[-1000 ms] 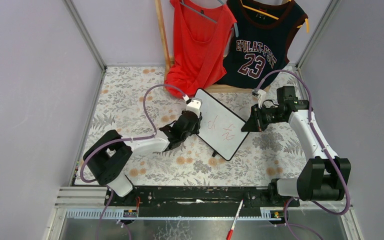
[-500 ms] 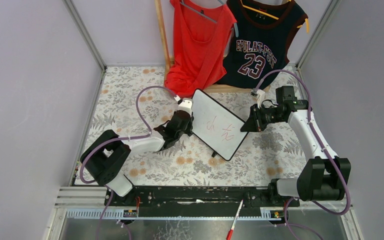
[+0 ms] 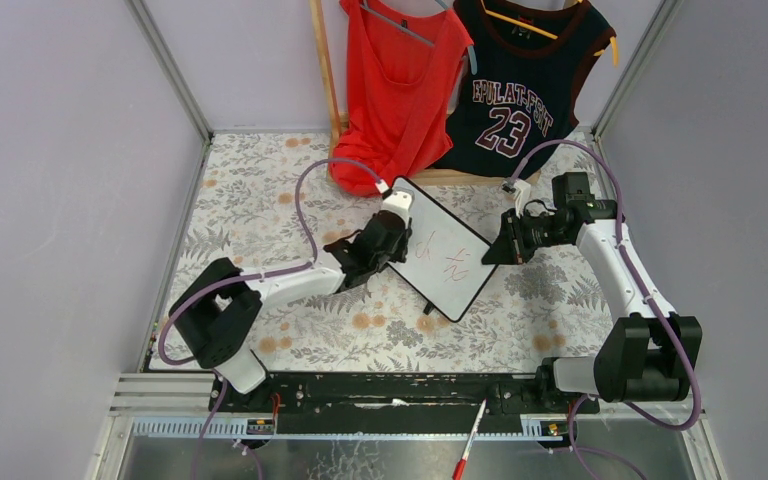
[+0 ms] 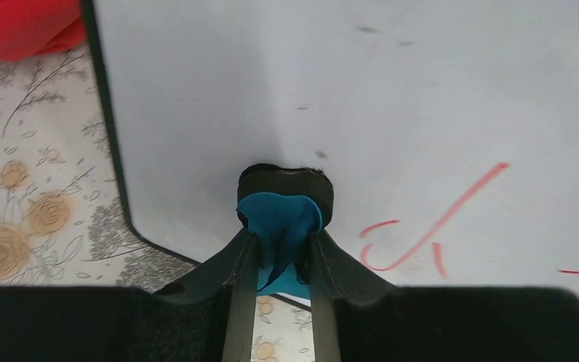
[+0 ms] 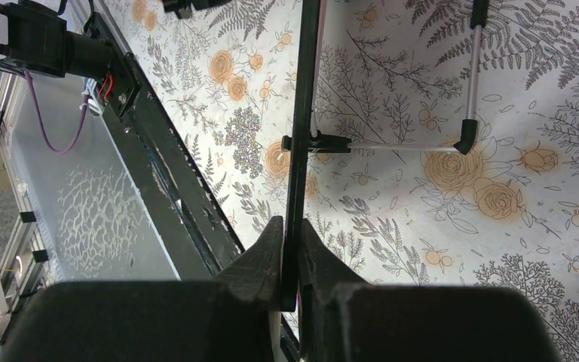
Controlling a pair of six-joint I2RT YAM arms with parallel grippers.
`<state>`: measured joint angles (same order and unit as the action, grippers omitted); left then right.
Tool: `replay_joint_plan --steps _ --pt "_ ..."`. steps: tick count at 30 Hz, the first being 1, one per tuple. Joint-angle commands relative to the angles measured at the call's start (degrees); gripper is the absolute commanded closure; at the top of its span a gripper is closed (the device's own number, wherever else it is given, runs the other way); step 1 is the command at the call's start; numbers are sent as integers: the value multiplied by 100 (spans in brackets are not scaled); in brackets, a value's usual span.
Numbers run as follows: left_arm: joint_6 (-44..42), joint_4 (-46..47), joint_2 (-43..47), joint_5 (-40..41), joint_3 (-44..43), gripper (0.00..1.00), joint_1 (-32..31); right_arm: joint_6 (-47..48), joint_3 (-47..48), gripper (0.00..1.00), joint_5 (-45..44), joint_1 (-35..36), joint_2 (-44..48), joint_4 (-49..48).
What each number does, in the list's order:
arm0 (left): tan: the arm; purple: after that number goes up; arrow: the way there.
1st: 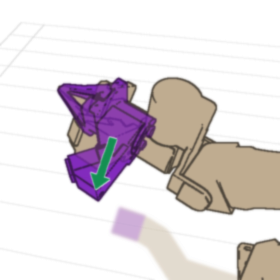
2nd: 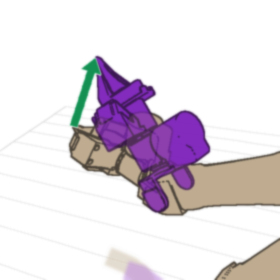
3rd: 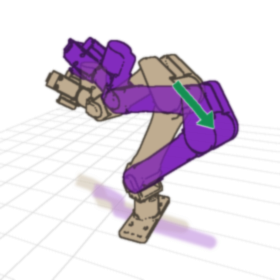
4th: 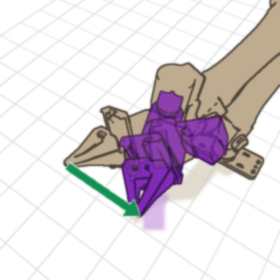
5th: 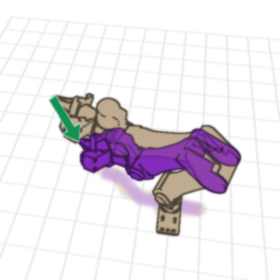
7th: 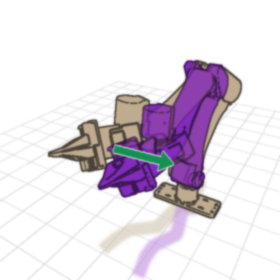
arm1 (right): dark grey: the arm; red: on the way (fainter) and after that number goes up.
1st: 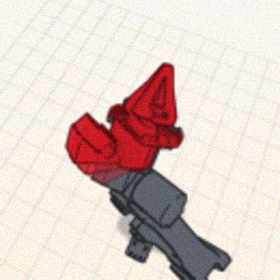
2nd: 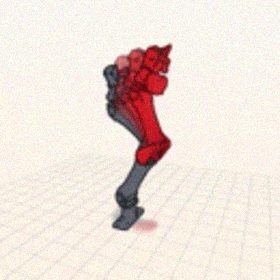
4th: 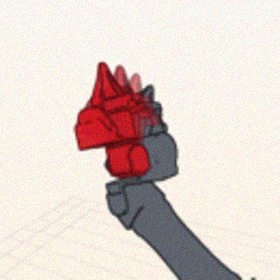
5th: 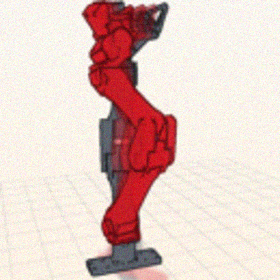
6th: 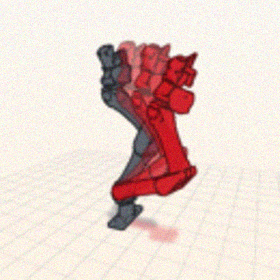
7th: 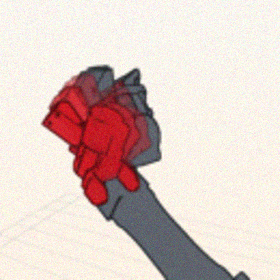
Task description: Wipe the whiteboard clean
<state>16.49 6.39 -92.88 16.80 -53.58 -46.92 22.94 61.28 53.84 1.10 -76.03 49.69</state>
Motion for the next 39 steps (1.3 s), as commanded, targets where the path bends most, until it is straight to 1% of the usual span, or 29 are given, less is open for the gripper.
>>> replay_joint_plan --steps 1,6,10,13,18,21,23,28,34,36,39 --pt "258 394 -271 -501 -581 100 -552 264 148 100 539 187 105 199" --pt "301 234 -528 -403 -1113 100 -1111 273 153 100 539 205 97 209" --pt "259 153 -717 -335 -1450 100 -1433 278 156 100 533 223 84 201" --pt "200 83 -802 -260 -1560 100 -1494 276 150 100 531 232 80 199" --pt "-58 -119 -726 199 -1503 100 -1469 272 148 100 522 237 71 199" --pt "-193 -169 -548 500 -1363 100 -1331 274 160 100 522 249 62 199" --pt "-213 -190 -397 508 -1233 100 -1117 277 156 100 522 258 70 199" --pt "-225 -166 37 316 -825 100 -369 290 142 100 513 267 106 190" --pt "-352 -314 231 38 -768 100 396 283 148 100 517 280 96 199" --pt "-361 -331 226 -131 -793 100 536 287 151 100 505 289 97 190" --pt "-349 -349 138 -447 -889 100 547 290 155 100 505 302 82 190"
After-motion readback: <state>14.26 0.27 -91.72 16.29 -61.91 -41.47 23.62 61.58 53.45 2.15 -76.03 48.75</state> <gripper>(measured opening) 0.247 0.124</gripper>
